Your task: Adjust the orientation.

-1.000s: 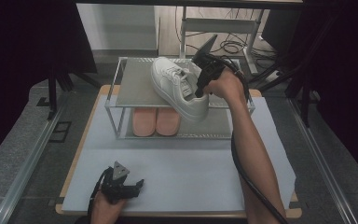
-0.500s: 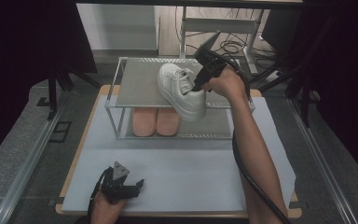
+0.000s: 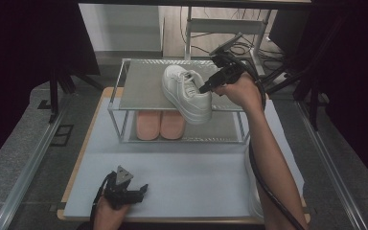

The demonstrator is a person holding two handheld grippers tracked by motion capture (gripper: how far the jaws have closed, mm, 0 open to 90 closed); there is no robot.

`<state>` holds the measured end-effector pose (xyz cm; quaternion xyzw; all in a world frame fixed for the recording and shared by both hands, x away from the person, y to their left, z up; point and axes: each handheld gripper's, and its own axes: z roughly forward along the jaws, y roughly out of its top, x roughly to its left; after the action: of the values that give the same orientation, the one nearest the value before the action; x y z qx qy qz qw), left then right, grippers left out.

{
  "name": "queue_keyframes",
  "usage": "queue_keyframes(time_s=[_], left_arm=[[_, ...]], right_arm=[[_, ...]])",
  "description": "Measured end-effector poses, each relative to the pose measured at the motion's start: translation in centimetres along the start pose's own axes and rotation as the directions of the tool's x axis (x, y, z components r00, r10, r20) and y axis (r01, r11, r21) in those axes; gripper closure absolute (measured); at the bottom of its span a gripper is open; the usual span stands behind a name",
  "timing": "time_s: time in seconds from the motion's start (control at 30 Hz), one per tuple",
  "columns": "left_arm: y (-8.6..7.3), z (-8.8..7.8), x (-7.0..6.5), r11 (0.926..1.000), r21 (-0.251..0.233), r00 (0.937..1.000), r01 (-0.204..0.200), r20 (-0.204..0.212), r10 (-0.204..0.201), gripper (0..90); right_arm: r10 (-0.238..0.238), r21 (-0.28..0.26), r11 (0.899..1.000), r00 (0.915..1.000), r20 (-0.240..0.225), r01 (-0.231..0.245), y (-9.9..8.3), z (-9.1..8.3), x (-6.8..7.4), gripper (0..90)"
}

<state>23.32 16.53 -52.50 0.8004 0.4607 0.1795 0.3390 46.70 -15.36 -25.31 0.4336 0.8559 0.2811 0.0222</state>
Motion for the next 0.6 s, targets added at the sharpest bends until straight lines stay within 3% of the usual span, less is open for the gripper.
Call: queue_keyframes(time_s=[0.27,0.6], left_arm=[[0.0,0.0,0.0,1.0,0.0,1.0,0.0,0.0,0.0,15.3],[0.0,0.0,0.0,1.0,0.0,1.0,-0.001,-0.001,0.001,15.3]], right_arm=[[-0.002,-0.12,0.993,1.0,-0.006,0.002,-1.1,-1.7,-0.1,46.4],[-0.01,-0.212,0.977,0.9996,0.025,0.015,-2.8,-3.3,-0.4,47.8]])
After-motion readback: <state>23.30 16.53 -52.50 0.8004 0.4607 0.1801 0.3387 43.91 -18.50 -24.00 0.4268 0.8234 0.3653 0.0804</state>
